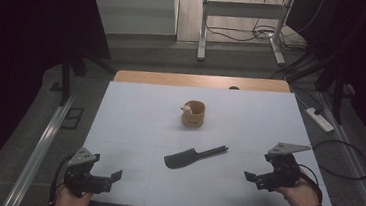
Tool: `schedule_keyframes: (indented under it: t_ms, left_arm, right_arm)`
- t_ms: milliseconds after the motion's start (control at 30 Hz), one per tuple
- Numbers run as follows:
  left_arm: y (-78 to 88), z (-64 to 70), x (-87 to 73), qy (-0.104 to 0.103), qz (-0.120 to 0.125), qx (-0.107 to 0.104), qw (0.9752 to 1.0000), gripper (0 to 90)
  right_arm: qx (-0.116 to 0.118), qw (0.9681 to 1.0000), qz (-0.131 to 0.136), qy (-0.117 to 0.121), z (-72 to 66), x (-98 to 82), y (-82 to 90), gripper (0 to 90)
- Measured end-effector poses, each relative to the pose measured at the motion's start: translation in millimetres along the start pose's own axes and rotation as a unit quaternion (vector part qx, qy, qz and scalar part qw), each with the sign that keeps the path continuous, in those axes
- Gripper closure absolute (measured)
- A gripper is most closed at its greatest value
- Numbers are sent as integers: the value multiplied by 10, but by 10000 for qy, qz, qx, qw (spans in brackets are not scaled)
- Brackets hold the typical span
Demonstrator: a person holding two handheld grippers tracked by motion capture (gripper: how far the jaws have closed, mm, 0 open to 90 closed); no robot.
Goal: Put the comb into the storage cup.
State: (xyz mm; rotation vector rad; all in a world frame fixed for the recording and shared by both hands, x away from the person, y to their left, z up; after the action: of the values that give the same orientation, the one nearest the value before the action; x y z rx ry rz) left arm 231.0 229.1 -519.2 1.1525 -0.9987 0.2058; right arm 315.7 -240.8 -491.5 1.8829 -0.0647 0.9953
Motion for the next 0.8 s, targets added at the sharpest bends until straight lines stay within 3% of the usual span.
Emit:
schedule_keyframes:
  t_ms: [800]
  left_arm:
    - [0,-5,3,13,12,-15,10000,3]
  right_arm:
    - [57,9995,-170,249,-105,167,-187,0]
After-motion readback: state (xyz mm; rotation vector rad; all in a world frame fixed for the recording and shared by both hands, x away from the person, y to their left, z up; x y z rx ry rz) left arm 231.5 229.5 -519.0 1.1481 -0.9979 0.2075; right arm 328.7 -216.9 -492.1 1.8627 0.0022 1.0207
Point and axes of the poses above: each handheld gripper's, and its own axes: y roughly backward along the jaws, x roughly out of its top, z roughly to its right, the point moved 6 cm from there along -y, roughly forward along the jaws, and after that the axes turned 9 degrees about -y, right-handed, at the moved point
